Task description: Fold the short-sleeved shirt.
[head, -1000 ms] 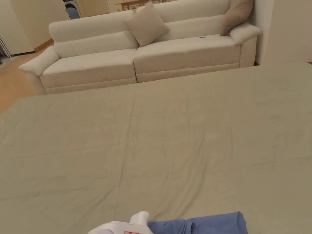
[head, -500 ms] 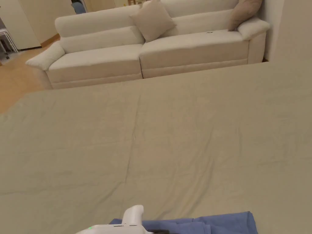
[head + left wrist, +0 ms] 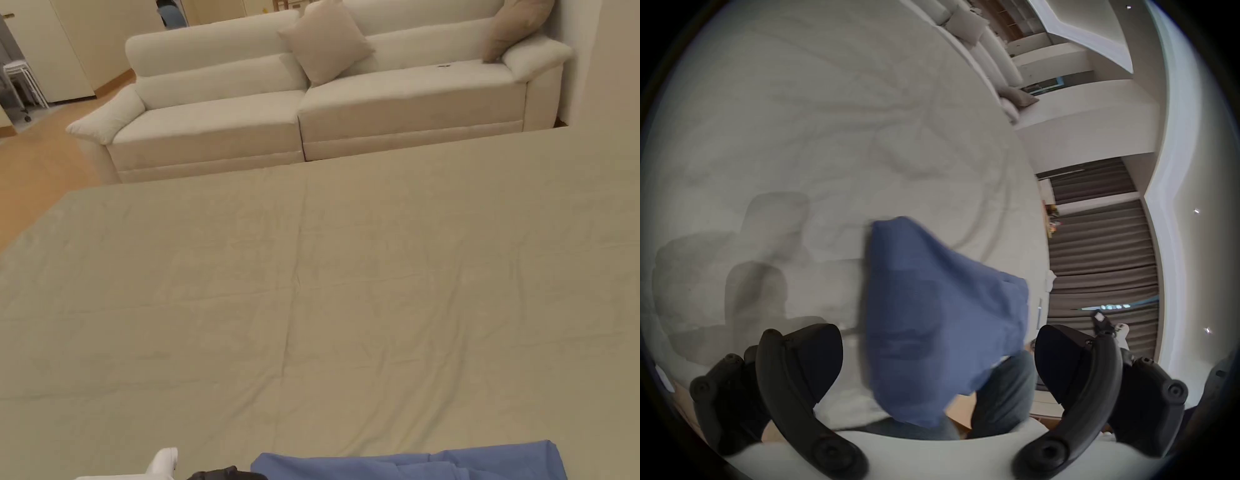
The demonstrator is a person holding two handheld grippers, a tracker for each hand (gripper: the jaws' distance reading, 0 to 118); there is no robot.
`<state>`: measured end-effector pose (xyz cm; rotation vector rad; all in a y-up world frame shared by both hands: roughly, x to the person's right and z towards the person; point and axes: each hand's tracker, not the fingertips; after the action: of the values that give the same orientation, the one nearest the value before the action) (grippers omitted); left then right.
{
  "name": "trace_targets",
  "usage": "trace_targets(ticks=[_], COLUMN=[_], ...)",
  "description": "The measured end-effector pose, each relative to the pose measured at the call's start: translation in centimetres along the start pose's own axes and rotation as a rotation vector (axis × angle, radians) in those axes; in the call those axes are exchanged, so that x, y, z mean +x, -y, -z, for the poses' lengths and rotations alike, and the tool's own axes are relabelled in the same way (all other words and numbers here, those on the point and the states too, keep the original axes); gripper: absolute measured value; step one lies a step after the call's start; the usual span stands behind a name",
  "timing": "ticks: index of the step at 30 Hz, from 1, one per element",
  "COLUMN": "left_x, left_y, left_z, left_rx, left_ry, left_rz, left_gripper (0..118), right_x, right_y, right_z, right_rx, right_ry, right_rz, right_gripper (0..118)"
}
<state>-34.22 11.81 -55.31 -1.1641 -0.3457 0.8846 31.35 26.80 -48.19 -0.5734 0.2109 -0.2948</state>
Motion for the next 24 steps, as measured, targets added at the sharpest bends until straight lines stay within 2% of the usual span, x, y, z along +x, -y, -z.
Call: trace_targets(ticks=[1,3,6,7,8,9,10,11,13,14,17,19,21,24], left_x=[-0.8,-1.9,-2.0,-2.4,-3.0,-3.1,-2.4,-2.5,-3.5,-2.3,-0.2,3.7,8.2,17.2], left_y=[-0.1,0.1,0.5,0.6,0.7,0.9,0.6,0.8,1.1,0.9,1.8,2.3,3.7,5.9], left_z=[1.3,2.5,1.2,1.1,1.1,1.3,1.0,1.1,0.6,-0.3,-1.5,-2.4,-2.9,-1.1], left_rx=[-0.030,-0.085,-0.022,-0.028,-0.021,-0.024,-0.020,-0.028,-0.028,0.003,0.009,0.019,0.018,0.047], left_ry=[-0.024,0.042,0.159,0.195,0.207,0.158,0.018,-0.033,0.067,0.075,0.034,0.020,0.030,-0.078], left_rz=[0.004,-0.037,0.001,-0.046,-0.075,-0.060,-0.020,-0.006,-0.042,-0.083,-0.029,-0.025,0.047,0.312], left_gripper=[116,116,116,109,76,41,15,13,13,12,10,10,9,8], right_x=[-0.2,-0.5,-0.9,-1.0,-1.1,-1.1,-1.2,-1.2,-1.2,-1.2,-1.2,-0.9,-0.5,0.3], right_y=[0.0,0.1,0.1,0.1,0.0,0.0,0.0,0.0,0.0,0.1,0.1,0.1,0.0,0.0], right_z=[0.0,0.2,0.4,0.4,0.5,0.5,0.5,0.6,0.6,0.6,0.2,-0.3,-0.8,-1.7], right_rx=[-0.002,-0.011,-0.019,-0.019,-0.020,-0.022,-0.022,-0.021,-0.018,-0.015,-0.015,-0.010,0.004,0.027], right_ry=[0.004,0.004,0.004,0.005,0.003,0.001,0.000,-0.003,-0.012,-0.017,-0.016,-0.019,-0.022,-0.030], right_rz=[-0.006,-0.006,-0.007,-0.013,-0.019,-0.022,-0.024,-0.023,-0.015,-0.013,-0.028,-0.032,-0.030,-0.021], right_gripper=[0,0,0,0,0,0,0,0,0,0,0,0,0,0])
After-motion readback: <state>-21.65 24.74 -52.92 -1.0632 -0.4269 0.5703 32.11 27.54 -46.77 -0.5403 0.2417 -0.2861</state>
